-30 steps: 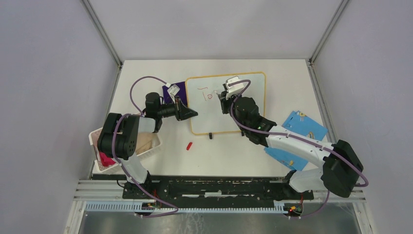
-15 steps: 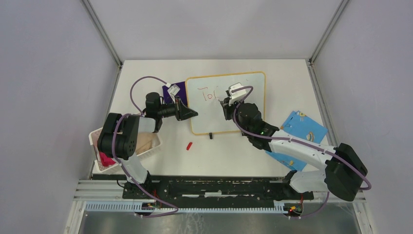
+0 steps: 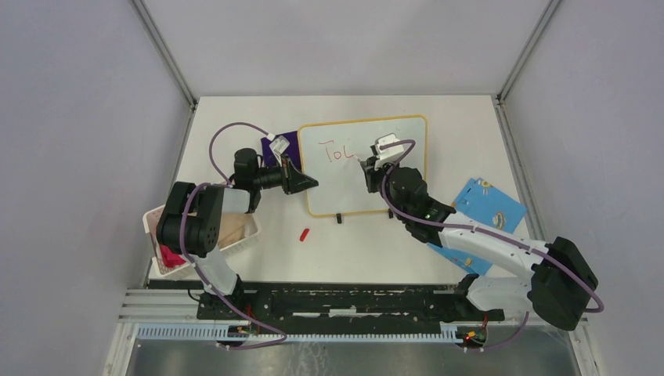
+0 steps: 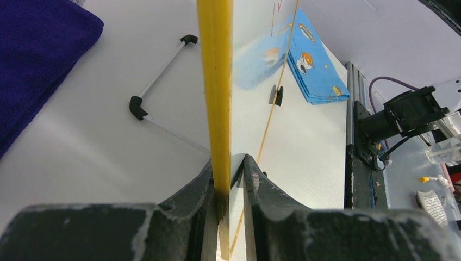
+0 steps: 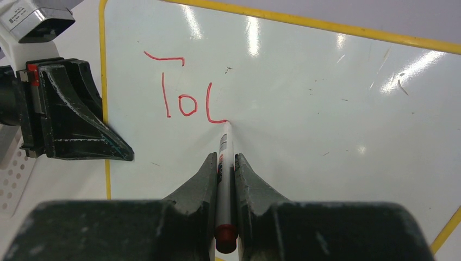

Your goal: Write a sentence on the whiteboard

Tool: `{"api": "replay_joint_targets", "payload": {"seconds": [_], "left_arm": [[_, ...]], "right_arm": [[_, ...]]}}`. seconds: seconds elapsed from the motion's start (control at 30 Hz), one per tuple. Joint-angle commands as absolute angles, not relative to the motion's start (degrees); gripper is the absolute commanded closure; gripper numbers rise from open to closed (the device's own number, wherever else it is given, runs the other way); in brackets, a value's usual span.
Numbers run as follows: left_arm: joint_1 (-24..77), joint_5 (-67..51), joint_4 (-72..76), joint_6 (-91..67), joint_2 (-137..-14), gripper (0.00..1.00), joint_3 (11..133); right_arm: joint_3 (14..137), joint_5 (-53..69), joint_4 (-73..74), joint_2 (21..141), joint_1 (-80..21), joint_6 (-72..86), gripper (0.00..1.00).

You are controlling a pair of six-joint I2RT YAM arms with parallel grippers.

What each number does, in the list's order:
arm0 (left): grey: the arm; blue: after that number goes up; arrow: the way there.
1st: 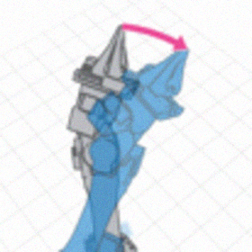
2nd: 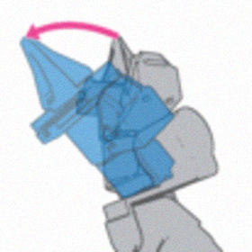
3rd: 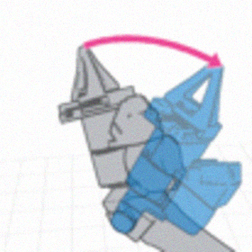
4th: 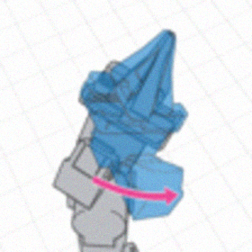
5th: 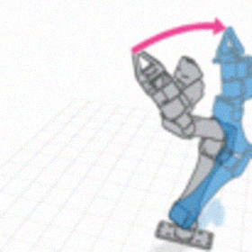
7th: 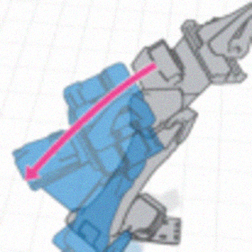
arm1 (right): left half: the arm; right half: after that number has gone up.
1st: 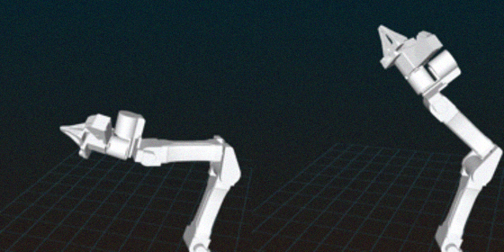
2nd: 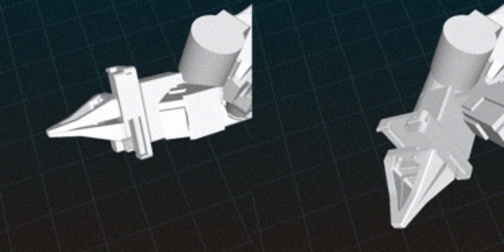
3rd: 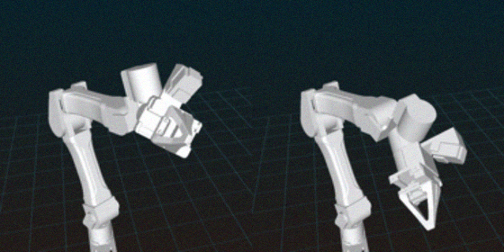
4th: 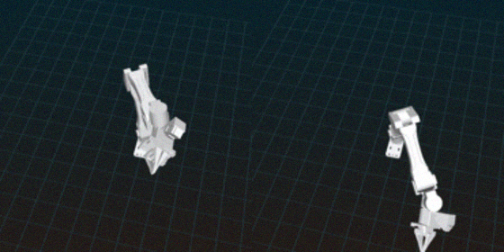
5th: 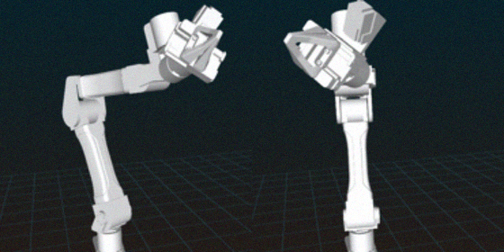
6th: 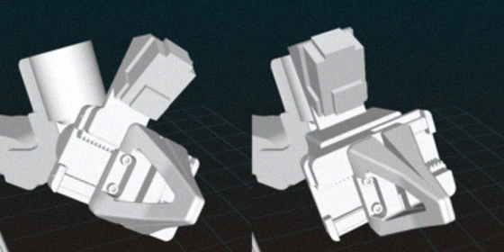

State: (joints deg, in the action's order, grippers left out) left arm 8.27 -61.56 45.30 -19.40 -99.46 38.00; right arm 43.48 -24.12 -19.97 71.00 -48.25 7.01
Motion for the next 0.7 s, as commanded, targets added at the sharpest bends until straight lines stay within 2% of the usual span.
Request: {"api": "replay_joint_targets", "payload": {"seconds": [0.0,0.67], "left_arm": [[8.2,-57.6,42.5,-13.9,-98.7,0.98,38.6],[8.2,-57.7,42.2,-13.6,-98.7,0.98,38.5]], "right_arm": [[43.0,-22.6,-24.4,67.9,-47.9,6.4,1.00],[47.5,-26.9,-22.1,70.5,-46.6,5.7,1.00]]}}
